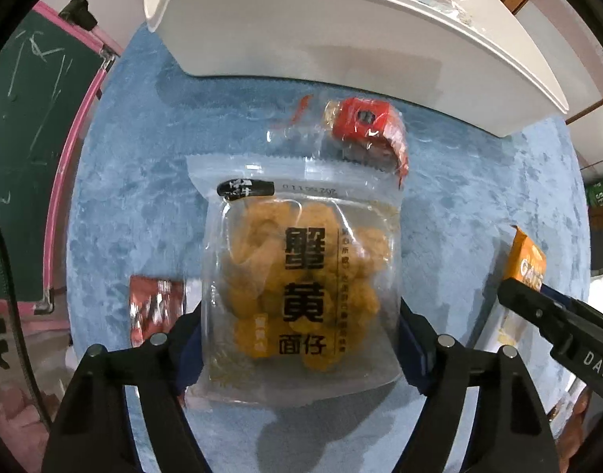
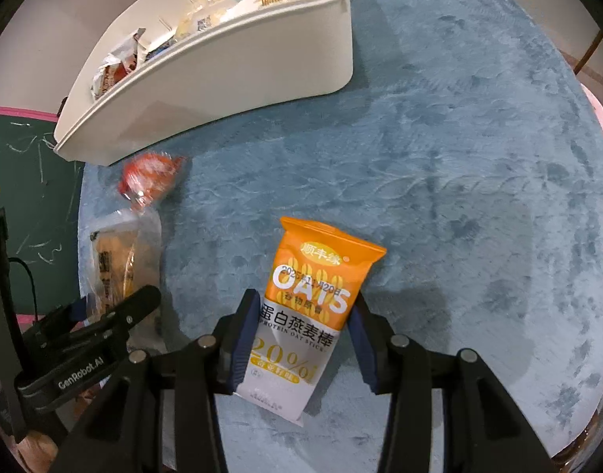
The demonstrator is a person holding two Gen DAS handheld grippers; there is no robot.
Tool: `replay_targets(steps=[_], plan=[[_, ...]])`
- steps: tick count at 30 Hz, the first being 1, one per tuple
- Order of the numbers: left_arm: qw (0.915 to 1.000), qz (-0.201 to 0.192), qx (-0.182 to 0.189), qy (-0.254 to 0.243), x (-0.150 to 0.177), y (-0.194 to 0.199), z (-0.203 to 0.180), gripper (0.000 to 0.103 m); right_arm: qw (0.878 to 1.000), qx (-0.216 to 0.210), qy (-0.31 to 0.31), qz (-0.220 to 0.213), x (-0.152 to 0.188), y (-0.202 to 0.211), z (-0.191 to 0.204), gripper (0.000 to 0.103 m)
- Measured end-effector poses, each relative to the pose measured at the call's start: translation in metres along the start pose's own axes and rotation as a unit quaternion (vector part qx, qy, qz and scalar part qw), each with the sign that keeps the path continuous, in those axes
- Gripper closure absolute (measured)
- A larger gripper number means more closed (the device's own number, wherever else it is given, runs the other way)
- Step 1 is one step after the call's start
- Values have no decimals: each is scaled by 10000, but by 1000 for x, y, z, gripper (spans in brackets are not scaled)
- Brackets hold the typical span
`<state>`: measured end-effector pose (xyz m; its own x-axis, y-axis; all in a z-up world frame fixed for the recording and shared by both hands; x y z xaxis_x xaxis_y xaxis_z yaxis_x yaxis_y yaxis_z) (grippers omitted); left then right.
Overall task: Organize snacks
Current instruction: 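Lift the OATS bar and crab-roe bag toward the white basket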
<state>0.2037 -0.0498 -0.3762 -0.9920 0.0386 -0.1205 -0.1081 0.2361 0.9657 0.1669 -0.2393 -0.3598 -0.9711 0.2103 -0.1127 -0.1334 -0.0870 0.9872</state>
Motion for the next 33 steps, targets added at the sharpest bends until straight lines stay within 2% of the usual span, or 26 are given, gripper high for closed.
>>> replay_targets(steps=[5, 9, 14, 19, 22, 27, 33], plan=[[9998, -86, 181, -85, 20, 24, -14, 27, 9995, -29, 210, -213, 0, 21, -1, 58], [9983, -373, 395, -219, 23, 55, -33, 27, 9982, -79, 363, -463, -5, 42, 3, 58], [9939, -885, 534, -396, 7, 100, -51, 27, 9951, -185, 464, -849, -13, 75, 5, 58], [9842, -1553, 597, -612, -26, 162, -67, 27, 9892, -272, 544, -1335, -37, 115, 22, 58], [9761, -1957, 642, -697, -50, 201, -70, 27, 9802, -268, 664, -1844, -60, 152, 31, 58], [9607, -2598, 608, -766, -87, 258, -73, 26, 9565, -236, 829, -2787, -99, 224, 37, 58], [9437, -3160, 608, -763, -130, 310, -80, 26, 9323, -214, 861, -3505, -144, 281, 49, 58]])
Point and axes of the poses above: each gripper's, at about its wrist camera, not at the fingertips, and y roughly against the way its jaws point, z to its left, x to its underside, the point moved 9 cm from there along -y, roughly the way its jaws point, and after that the axes turned 7 degrees about x, right-handed, at the moved point
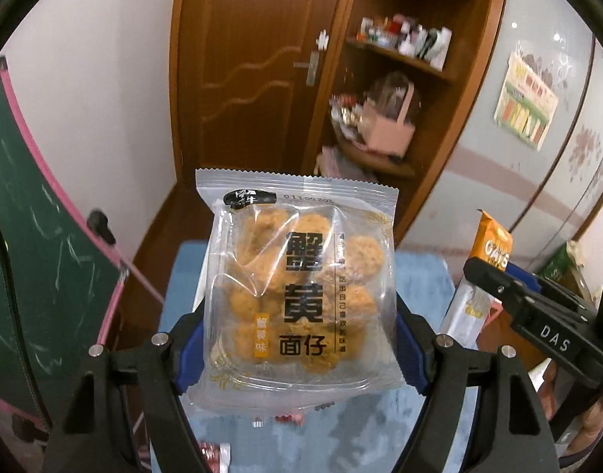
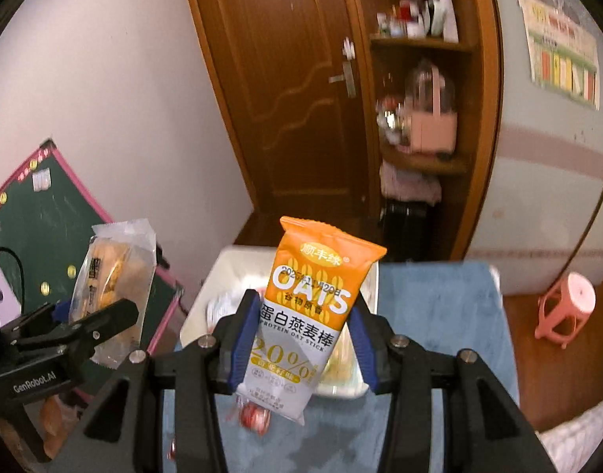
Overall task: Organize snacks
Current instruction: 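Lift the OATS bar and crab-roe bag toward the white basket, then lower both packets into the basket and open both tools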
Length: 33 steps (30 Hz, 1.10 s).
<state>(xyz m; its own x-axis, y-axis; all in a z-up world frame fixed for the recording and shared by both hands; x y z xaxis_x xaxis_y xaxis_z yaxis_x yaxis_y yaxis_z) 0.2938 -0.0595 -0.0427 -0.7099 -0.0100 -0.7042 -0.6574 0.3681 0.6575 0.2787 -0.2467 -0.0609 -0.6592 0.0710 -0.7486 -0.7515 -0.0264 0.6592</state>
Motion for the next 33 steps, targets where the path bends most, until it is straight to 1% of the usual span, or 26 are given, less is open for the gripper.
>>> replay_targets(steps=[3, 6, 9, 11, 13, 20, 24, 27, 30, 31, 33], plan=[[9999, -161, -42, -24, -23, -2, 4, 26, 9998, 5, 15, -178, -23, 1, -2, 58], [9998, -212, -45, 12, -40, -7, 6, 26, 9997, 6, 2, -239, -37, -6, -1, 58], [9998, -185, -59, 1, -45, -15, 4, 26, 9997, 28, 40, -235, -44, -15, 2, 58], [9999, -130, -87, -34, -47, -23, 4, 26, 9999, 16, 57, -163, -42, -17, 5, 58], [9999, -87, -107, -51, -42, -36, 4, 26, 9999, -38, 85, -64, -39, -24, 8, 58], [9995, 156, -270, -21, -33, -73, 12, 25, 9995, 88, 158, 274, -29, -60, 8, 57], [9987, 315, -392, 39, -27, -92, 23, 21, 9988, 85, 160, 457, -23, -81, 7, 57], [9965, 652, -466, 226, -16, -108, 34, 20, 9978, -47, 149, 648, -16, -94, 7, 56], [9962, 653, -447, 369, -12, -110, 41, 18, 9970, -58, 35, 765, -9, -99, 5, 53], [9962, 625, -463, 382, -11, -109, 43, 15, 9970, -52, 21, 774, -7, -99, 4, 51], [9964, 560, -500, 395, -11, -105, 47, 10, 9969, -47, 12, 791, -3, -99, 4, 50]])
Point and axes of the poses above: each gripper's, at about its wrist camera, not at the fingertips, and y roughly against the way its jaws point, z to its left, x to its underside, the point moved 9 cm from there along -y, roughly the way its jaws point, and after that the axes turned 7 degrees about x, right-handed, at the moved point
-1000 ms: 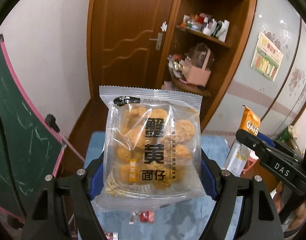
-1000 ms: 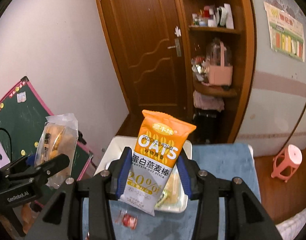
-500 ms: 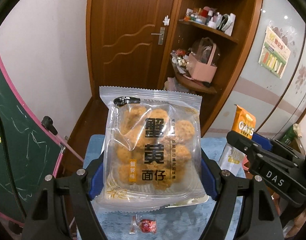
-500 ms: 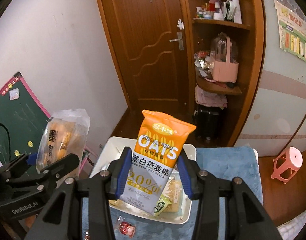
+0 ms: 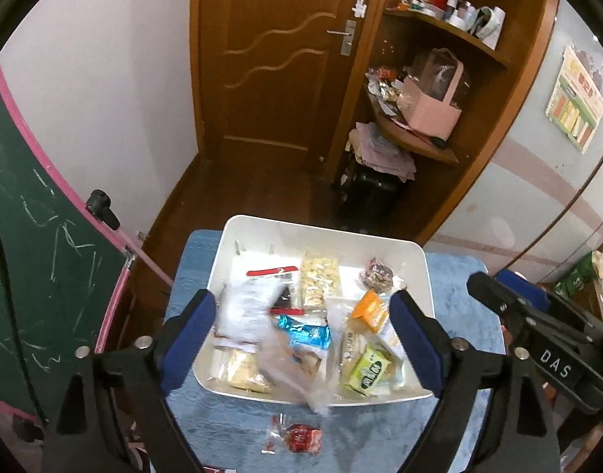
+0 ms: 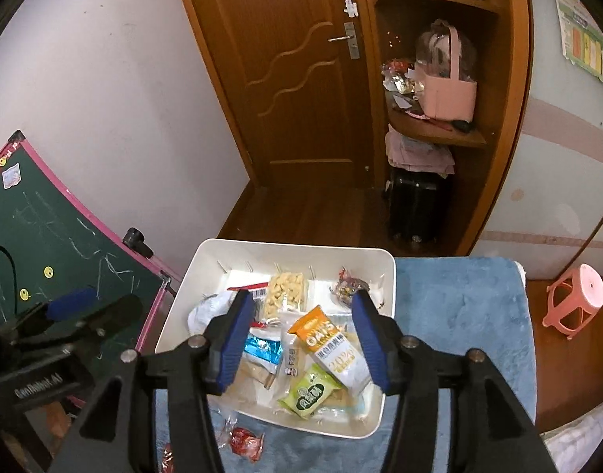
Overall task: Organize snacks
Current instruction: 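Lower both packets into the basket and open both tools, then withdraw both tools and move them over the last two snacks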
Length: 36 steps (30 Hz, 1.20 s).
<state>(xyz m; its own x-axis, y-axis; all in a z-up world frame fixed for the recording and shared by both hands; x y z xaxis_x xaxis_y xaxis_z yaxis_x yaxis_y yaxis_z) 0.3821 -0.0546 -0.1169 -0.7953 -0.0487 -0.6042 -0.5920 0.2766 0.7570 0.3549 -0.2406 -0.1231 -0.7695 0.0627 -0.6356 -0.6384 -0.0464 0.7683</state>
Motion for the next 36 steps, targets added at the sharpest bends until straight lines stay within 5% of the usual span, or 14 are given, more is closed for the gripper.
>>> replay_targets(steps=[36], plan=[[9993, -341, -141, 13, 62, 94, 12, 7, 9986, -336, 404, 45, 66, 59, 30, 49]])
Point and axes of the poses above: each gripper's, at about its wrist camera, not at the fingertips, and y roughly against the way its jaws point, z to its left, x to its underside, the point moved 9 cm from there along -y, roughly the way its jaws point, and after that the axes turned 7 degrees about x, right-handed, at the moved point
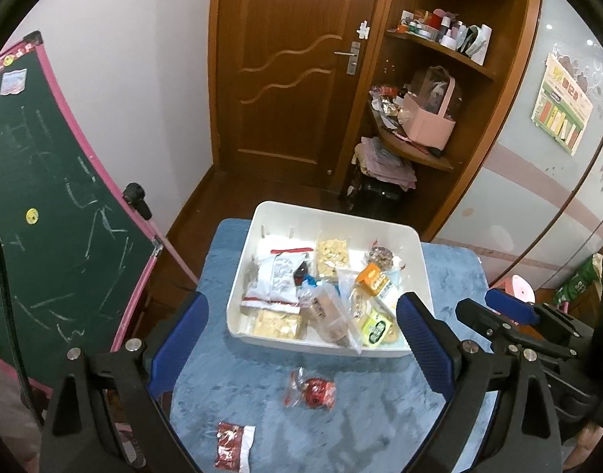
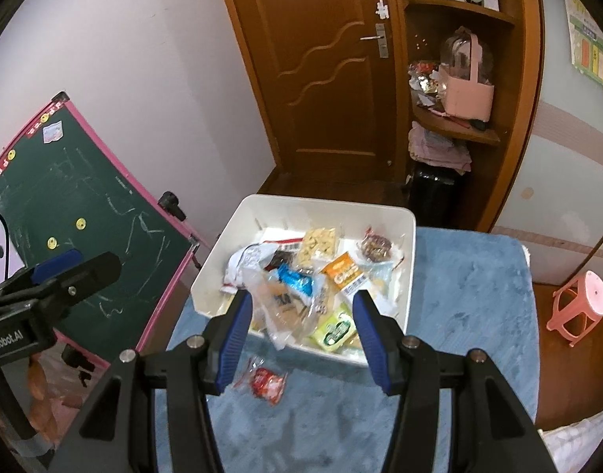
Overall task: Organize snacks
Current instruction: 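Withdraw both tools and move them over the last two snacks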
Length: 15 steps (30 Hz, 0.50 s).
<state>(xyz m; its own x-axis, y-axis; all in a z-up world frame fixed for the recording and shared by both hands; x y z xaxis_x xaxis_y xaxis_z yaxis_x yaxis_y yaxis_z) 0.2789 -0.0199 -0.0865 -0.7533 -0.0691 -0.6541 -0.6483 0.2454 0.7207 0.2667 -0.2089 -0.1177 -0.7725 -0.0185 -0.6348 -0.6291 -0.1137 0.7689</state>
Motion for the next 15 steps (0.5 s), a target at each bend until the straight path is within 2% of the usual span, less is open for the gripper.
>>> replay_targets(steps=[5, 8, 12, 15], plan=[[9996, 184, -168, 101, 33, -1, 20, 7, 9998, -62, 60, 177, 22, -9, 10, 49], [9981, 463, -294, 284, 65, -13, 37, 7, 9993, -85, 64, 359, 38, -21, 14, 49], [9918, 990, -460, 667, 119, -37, 65, 7, 9971, -101, 102, 744, 67, -47, 20, 49], [9833, 1406, -609, 984, 163, -57, 85, 7, 9944, -99, 170, 1038, 88, -69, 27, 49]])
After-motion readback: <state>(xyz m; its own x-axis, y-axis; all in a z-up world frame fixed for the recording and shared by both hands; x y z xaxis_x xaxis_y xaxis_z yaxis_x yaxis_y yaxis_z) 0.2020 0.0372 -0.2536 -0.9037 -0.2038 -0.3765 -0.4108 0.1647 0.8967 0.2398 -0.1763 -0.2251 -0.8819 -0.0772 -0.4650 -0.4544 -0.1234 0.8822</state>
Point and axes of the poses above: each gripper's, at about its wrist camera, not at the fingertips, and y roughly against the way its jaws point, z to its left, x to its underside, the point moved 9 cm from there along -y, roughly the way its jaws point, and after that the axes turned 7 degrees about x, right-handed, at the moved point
